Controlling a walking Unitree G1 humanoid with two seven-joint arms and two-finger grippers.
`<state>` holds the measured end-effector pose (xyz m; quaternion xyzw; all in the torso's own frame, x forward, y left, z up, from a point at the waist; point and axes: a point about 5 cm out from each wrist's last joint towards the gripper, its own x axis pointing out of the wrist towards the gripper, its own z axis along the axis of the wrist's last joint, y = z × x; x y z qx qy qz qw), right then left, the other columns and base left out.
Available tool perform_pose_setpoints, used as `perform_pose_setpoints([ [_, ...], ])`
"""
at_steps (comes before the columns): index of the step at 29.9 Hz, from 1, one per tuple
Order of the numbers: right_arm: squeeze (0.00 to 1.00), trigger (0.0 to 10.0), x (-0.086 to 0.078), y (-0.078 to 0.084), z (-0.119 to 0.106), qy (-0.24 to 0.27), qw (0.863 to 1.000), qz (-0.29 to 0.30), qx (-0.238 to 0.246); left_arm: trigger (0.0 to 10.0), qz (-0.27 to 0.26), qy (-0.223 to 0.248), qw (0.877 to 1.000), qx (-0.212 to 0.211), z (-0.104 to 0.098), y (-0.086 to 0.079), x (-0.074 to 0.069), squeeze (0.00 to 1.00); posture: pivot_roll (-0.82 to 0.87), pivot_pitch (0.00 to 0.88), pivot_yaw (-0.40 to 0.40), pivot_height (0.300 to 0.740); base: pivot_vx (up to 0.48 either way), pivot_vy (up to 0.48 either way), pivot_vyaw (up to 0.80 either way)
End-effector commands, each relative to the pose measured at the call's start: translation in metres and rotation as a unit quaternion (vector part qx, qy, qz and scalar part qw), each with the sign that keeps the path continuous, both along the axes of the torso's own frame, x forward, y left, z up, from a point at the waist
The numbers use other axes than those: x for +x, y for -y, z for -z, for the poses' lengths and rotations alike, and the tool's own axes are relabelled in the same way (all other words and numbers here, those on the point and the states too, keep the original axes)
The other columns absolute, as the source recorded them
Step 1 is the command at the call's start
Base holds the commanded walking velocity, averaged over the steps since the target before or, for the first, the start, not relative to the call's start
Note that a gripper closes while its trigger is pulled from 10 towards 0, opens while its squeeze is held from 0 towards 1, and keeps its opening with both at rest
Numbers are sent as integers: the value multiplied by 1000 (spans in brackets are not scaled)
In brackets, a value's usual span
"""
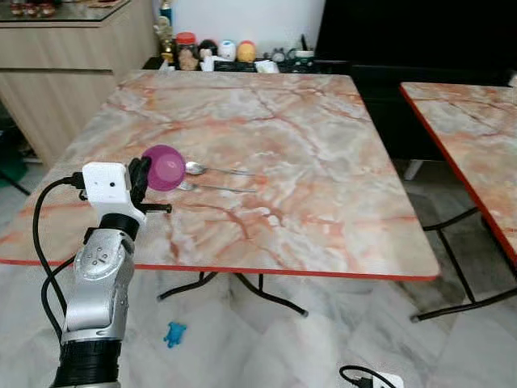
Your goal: Setting the table
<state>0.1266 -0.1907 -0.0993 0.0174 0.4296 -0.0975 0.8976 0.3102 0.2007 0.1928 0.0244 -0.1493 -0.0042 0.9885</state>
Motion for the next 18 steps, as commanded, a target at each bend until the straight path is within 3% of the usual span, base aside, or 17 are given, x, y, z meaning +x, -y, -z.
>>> perform_pose_setpoints([
  [1, 0, 10000, -3, 3, 1, -6, 1000, 3, -1, 10000, 5, 9, 1000, 4, -2, 4, 0, 0, 123, 0, -29, 740, 0, -412, 0],
  [9, 0, 10000, -9, 0, 4, -24, 1000, -3, 12, 10000, 2, 29, 1000, 6, -12, -1, 4, 0, 120, 0, -29, 740, 0, -412, 0],
  [18, 0, 10000, -8, 4, 4, -27, 1000, 0, 9, 10000, 2, 27, 1000, 8, -11, -1, 8, 0, 100, 0, -25, 740, 0, -410, 0],
])
